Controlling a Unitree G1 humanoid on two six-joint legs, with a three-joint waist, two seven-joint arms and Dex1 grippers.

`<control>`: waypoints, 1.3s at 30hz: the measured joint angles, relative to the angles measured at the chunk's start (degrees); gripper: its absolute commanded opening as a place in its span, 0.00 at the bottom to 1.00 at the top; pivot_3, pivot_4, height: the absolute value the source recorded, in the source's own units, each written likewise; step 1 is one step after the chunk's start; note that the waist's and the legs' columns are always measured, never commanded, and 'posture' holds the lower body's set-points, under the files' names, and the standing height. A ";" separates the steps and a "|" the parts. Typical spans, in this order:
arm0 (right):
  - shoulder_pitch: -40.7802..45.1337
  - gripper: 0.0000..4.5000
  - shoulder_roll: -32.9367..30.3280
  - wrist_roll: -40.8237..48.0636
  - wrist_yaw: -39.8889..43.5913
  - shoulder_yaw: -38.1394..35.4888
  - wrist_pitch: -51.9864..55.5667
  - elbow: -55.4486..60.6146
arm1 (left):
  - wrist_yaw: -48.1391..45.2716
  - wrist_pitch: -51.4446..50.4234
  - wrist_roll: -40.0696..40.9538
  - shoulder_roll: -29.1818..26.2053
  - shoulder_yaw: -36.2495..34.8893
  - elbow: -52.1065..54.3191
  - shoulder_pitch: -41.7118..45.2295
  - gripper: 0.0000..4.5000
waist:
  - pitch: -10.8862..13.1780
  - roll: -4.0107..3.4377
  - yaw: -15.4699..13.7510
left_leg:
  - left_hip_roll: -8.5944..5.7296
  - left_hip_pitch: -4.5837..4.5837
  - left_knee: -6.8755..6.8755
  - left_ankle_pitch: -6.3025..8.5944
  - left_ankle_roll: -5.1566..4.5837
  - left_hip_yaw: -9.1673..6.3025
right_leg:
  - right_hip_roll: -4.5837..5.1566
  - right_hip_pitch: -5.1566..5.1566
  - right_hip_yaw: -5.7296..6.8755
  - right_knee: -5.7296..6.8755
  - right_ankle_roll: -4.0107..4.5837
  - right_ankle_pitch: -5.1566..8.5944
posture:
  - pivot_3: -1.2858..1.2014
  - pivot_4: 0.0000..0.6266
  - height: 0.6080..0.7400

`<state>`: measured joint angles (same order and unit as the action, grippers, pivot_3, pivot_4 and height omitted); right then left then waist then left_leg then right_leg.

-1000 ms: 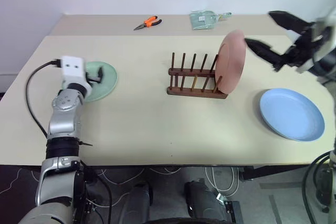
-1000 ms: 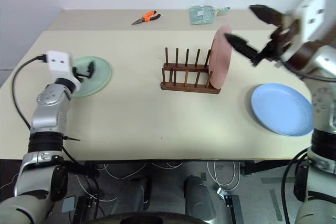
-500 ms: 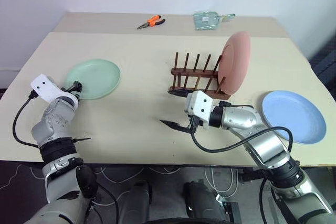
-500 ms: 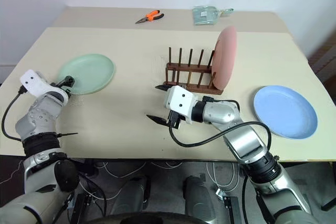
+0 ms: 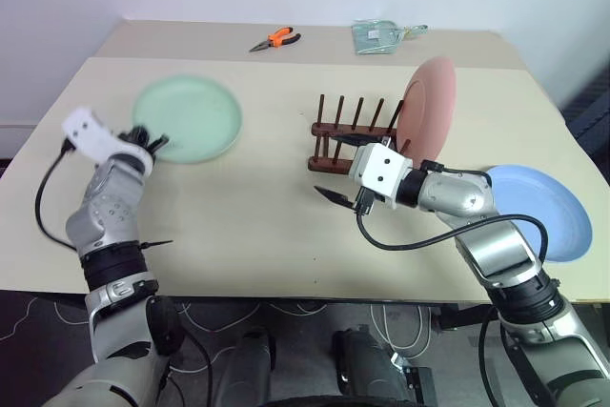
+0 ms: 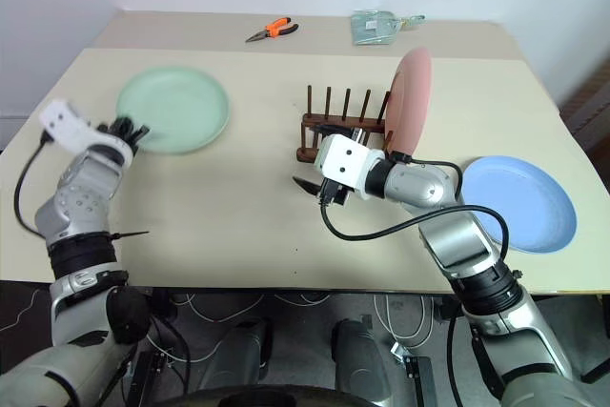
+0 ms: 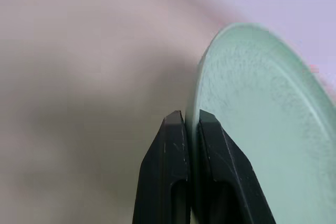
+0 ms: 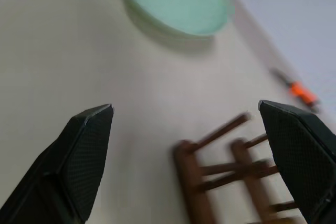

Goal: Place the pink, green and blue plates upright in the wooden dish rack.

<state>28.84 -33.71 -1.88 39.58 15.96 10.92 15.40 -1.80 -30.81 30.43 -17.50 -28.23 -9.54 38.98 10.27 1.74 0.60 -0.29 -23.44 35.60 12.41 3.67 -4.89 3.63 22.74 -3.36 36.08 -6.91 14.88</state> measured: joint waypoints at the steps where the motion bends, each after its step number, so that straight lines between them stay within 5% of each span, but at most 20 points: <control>1: 1.04 1.00 0.21 -1.91 -0.68 0.86 -1.93 -0.84 | -1.16 0.08 -0.14 0.23 2.34 2.50 1.24 0.00 | 0.00 0.00 0.11 | 0.00 0.01 -0.01 0.00 0.00 0.01 | 0.00 0.00 0.00 0.00 0.00 0.00 | 0.52 0.24 1.00; 5: 5.55 1.00 2.26 -11.51 -5.46 4.41 -9.61 -6.20 | -4.58 -1.09 -1.67 1.89 13.32 10.58 3.69 0.00 | -0.04 -0.08 0.60 | 0.01 0.09 -0.06 -0.01 0.01 0.05 | -0.01 0.00 -0.03 0.03 0.00 0.00 | 0.52 0.24 1.00; 10: 8.80 1.00 3.55 -19.77 -9.78 6.13 -13.66 -13.70 | -3.17 -4.38 0.18 5.82 15.42 13.05 3.68 0.00 | -0.02 -0.08 0.76 | 0.04 0.07 -0.08 -0.01 0.01 0.03 | -0.04 0.07 -0.03 0.07 0.03 -0.02 | 0.52 0.24 1.00; 14: 10.80 0.71 3.87 -23.91 -11.54 6.55 -16.12 -17.41 | -3.17 -5.98 1.33 6.49 15.71 15.86 3.65 0.00 | -0.01 -0.07 0.45 | 0.02 0.05 -0.07 -0.01 0.01 0.03 | -0.02 0.05 -0.03 0.04 0.03 -0.02 | 0.52 0.24 1.00; 20: 11.03 0.01 4.09 -27.85 -13.34 7.08 -19.34 -19.75 | -3.16 -7.74 2.02 6.72 15.42 16.20 1.91 0.00 | -0.01 -0.07 0.41 | 0.01 0.05 -0.07 -0.01 0.01 0.02 | -0.03 0.04 -0.03 0.03 0.03 -0.02 | 0.52 0.24 1.00; 23: 11.00 0.00 4.62 -29.17 -13.53 7.91 -20.75 -20.16 | -3.88 -8.49 3.79 7.19 14.33 16.58 1.82 0.24 | 0.00 -0.08 0.48 | 0.01 0.06 -0.07 -0.01 0.01 0.02 | -0.03 0.04 -0.02 0.04 0.03 -0.02 | 0.52 0.24 1.00; 30: 10.93 0.00 5.53 -30.57 -15.11 7.24 -20.67 -20.18 | -2.01 -1.83 5.11 9.59 10.35 16.31 5.53 1.00 | 0.01 -0.06 0.30 | 0.01 0.05 -0.06 -0.02 0.03 0.02 | -0.03 0.02 -0.02 0.01 0.03 -0.02 | 0.52 0.24 1.00; 32: 9.32 0.00 6.60 -28.32 -15.57 5.04 -20.02 -19.22 | 0.41 4.01 1.46 6.44 9.25 12.78 8.75 1.00 | 0.01 -0.06 0.45 | 0.02 0.07 -0.10 -0.02 0.03 0.01 | -0.07 0.04 -0.02 0.03 0.03 -0.02 | 0.52 0.24 1.00; 36: 0.93 0.00 11.76 -14.92 -16.86 -6.58 -14.31 -9.38 | -2.10 16.29 -14.36 -9.70 12.09 4.27 4.59 1.00 | -0.06 -0.19 1.37 | 0.02 0.25 -0.52 -0.05 0.07 0.06 | -0.05 0.02 -0.12 0.03 0.04 0.00 | 0.52 0.24 1.00; 39: -2.86 0.00 18.14 -2.14 -16.92 -13.70 -3.57 -0.28 | -9.87 21.46 -18.84 -10.25 18.40 2.27 -4.11 1.00 | -0.06 -0.20 0.22 | 0.00 0.18 -0.43 -0.05 0.07 0.05 | 0.02 -0.02 -0.07 0.00 0.04 0.00 | 0.52 0.24 1.00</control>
<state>25.98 -15.57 -4.01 22.66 2.26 7.34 15.11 -11.68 -9.36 11.59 -27.75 -9.83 -7.26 34.87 10.20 1.53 0.82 -0.29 -23.26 35.17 12.36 3.74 -4.84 3.65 22.72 -3.43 36.08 -6.88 14.88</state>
